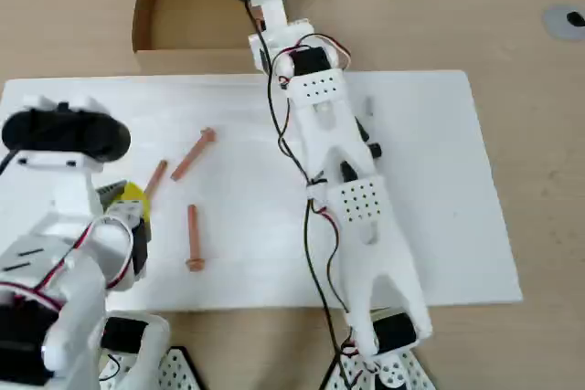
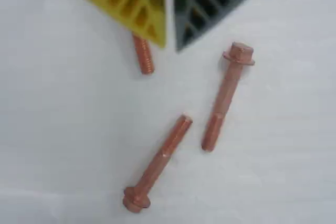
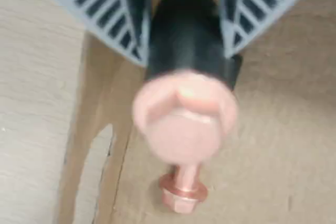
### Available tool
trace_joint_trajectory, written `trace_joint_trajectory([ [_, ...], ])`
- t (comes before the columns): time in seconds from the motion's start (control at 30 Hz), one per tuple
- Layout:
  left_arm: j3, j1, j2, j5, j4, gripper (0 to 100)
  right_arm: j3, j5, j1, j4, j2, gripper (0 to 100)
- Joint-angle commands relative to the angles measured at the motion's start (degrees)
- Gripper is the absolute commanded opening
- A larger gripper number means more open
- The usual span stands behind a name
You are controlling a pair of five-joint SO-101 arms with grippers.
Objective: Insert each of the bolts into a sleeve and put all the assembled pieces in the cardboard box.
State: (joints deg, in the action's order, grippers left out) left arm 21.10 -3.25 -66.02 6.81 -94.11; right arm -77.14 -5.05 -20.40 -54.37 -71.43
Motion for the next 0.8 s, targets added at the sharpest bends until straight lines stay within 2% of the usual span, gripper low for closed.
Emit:
trace_joint_trajectory([
  [0.0, -4.84, 0.09, 4.7, 0.35, -1.32, 4, -5.67, 0.53, 0.92, -1.23, 0.66, 10.8],
  [0.2, -9.41, -5.54, 11.3, 0.44, -4.57, 4, -11.21, 0.7, 0.92, -4.75, 0.48, 10.8],
  [0.47, -10.99, -10.9, 11.74, 2.29, -6.42, 7, -15.78, 0.7, 0.92, -9.67, 0.4, 11.5],
  [0.63, -10.81, -11.16, 11.65, 2.29, -6.51, 7, -15.96, 0.44, 0.92, -11.6, 0.48, 20.7],
  [0.77, -10.73, -11.16, 11.65, 3.6, -6.51, 7, -15.78, 0.62, 0.92, -13.63, 0.4, 24.2],
])
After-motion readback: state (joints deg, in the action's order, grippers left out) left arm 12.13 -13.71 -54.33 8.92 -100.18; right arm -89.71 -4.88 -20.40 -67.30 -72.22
